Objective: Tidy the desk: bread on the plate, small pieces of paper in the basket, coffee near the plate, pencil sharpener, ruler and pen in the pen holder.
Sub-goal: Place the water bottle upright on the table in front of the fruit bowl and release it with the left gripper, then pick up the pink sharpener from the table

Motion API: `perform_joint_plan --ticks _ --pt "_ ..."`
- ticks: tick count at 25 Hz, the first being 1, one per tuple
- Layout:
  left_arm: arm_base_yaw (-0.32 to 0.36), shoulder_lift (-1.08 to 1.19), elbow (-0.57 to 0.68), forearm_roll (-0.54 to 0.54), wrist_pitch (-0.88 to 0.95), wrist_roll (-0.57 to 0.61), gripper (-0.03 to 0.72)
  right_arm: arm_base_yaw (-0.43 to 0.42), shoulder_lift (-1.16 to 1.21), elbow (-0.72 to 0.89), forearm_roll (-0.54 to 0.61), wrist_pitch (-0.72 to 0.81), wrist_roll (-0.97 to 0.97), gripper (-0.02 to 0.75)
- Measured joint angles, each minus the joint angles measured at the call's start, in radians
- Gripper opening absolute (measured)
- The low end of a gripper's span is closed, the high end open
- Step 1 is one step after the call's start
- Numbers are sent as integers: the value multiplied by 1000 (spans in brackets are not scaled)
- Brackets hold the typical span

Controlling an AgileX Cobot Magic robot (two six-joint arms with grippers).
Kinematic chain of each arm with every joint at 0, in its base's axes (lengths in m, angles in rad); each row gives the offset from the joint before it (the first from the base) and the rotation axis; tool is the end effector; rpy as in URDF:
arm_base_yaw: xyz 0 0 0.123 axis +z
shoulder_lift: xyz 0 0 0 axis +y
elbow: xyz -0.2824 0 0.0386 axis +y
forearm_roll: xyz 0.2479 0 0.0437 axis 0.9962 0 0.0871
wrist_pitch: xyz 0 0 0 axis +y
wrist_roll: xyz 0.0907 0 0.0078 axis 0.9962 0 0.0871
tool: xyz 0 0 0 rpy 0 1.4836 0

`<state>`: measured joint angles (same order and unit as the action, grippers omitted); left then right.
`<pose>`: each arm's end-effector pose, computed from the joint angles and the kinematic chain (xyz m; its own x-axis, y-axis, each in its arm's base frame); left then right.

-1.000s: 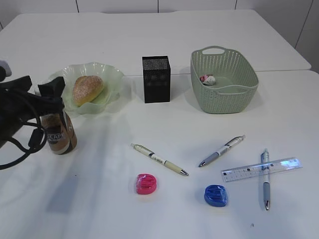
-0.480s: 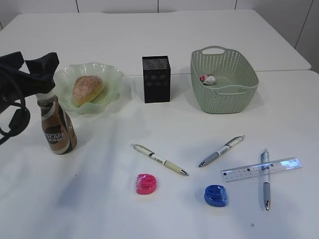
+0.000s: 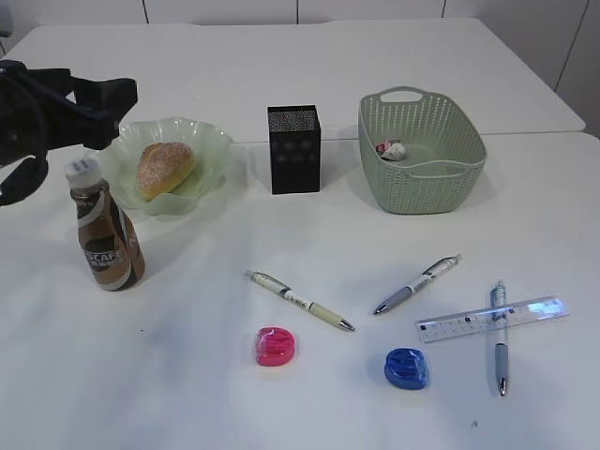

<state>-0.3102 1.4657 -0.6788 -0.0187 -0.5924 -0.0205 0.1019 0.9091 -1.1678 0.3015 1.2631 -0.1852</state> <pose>0.2910 -0.0923 0.2533 -0.1126 -0.0017 -0.9936 0.2915 0.9559 -0.0347 0.1360 0.0398 0.4065 -0.7535 -0.1649 -0.6365 -0.3419 0.9251 0.1650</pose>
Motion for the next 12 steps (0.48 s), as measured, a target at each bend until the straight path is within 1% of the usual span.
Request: perform_joint_plan --ticks 7,12 --pt "0 -52 -120 120 357 0 569 0 0 0 0 0 -2 493" --pt "0 -95 -203 141 592 0 569 0 0 0 0 0 -2 493"
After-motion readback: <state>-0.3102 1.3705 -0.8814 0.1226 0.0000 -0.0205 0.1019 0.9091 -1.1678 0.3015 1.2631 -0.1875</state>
